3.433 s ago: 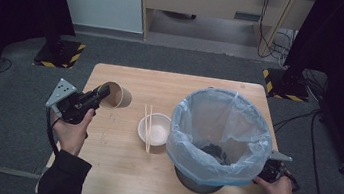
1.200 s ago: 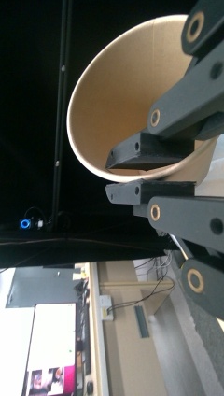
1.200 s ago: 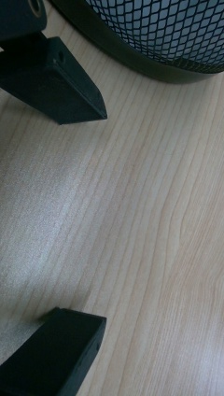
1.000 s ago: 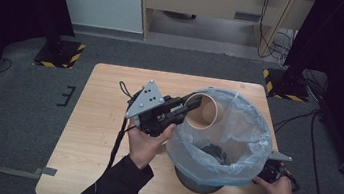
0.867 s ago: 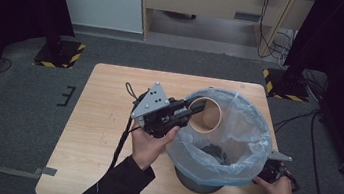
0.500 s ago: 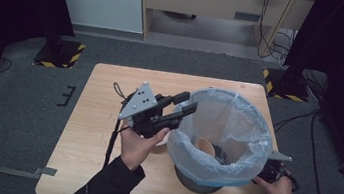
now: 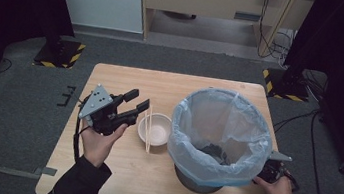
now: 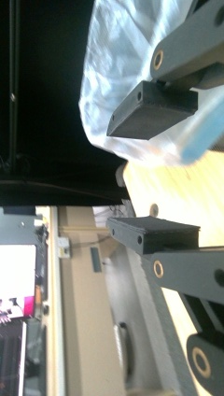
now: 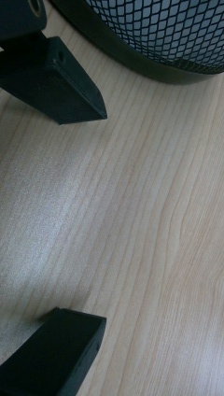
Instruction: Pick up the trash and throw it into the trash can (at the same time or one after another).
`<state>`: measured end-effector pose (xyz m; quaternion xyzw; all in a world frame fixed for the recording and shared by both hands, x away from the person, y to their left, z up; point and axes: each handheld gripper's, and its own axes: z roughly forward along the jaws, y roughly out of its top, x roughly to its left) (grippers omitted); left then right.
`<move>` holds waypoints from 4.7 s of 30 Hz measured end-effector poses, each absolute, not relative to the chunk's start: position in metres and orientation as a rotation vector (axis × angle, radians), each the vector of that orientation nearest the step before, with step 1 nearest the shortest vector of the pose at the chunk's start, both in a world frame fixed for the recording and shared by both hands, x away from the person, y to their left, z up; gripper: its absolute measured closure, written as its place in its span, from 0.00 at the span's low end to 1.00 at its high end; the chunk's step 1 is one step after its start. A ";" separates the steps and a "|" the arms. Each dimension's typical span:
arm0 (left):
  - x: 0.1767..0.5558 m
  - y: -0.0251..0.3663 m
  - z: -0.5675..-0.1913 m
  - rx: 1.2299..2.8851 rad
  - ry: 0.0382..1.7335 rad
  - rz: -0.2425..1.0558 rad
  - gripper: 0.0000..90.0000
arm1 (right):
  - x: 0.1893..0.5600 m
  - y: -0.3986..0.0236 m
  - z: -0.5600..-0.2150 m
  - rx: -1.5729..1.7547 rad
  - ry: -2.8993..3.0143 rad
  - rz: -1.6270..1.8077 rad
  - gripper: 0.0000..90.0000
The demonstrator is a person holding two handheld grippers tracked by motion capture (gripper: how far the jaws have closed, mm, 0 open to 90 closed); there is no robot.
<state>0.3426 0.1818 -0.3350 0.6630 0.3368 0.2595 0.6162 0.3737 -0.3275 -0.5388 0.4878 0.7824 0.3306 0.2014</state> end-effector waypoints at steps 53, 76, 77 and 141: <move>0.410 0.163 -0.491 1.932 1.120 0.520 0.59 | 0.374 -0.327 -0.539 1.350 2.194 0.927 0.04; 0.415 0.162 -0.497 1.964 1.122 0.502 0.70 | 0.374 -0.327 -0.539 1.350 2.194 0.927 0.04; 0.415 0.162 -0.498 1.964 1.123 0.501 0.70 | 0.374 -0.327 -0.539 1.350 2.194 0.927 0.04; 0.416 0.169 -0.485 1.932 1.144 0.460 0.95 | 0.374 -0.327 -0.539 1.351 2.196 0.927 0.04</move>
